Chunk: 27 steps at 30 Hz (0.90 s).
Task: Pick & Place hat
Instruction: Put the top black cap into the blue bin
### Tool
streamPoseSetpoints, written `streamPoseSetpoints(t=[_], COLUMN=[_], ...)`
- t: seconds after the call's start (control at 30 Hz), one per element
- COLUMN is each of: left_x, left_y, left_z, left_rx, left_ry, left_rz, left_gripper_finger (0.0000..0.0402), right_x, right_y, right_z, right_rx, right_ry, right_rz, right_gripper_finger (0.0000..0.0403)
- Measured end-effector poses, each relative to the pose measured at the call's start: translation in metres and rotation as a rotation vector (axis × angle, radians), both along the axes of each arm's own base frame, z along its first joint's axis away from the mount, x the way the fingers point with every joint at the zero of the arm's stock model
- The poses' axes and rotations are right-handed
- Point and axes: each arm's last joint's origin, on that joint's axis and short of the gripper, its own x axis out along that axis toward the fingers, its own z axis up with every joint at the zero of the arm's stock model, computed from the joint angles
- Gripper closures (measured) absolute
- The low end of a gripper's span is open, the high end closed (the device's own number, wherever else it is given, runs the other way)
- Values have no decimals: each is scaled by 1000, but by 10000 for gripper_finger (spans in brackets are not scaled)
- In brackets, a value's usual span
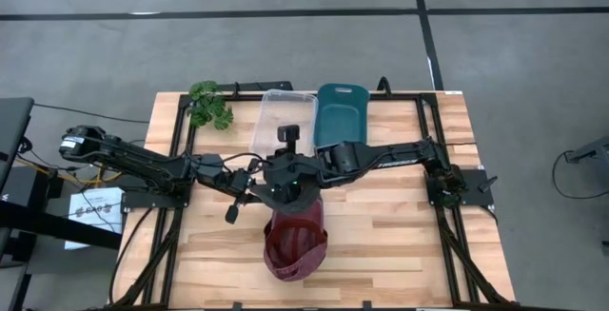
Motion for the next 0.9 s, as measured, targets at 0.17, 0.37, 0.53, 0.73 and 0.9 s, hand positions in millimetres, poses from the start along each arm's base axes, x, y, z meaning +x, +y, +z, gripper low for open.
streamPoseSetpoints(t=[0.17,0.37,0.53,0.73,0.9], left_x=[0,0,0,0,0], left_y=[0,0,0,0,0], left_z=[0,0,0,0,0], left_rx=[0,0,0,0,0], left_ry=[0,0,0,0,0], left_rz=[1,1,1,1,1], left_gripper_finger=[387,387,387,387,387], right_x=[3,5,6,9,12], right_y=[-2,-4,-10,-29,-55], right_z=[-11,-10,-5,-5,-1], right_rx=[0,-42,-80,-104,-217], right_ry=[54,35,17,35,38], right_rz=[-11,-22,-32,-54,-141], right_gripper_finger=[403,403,403,403,403])
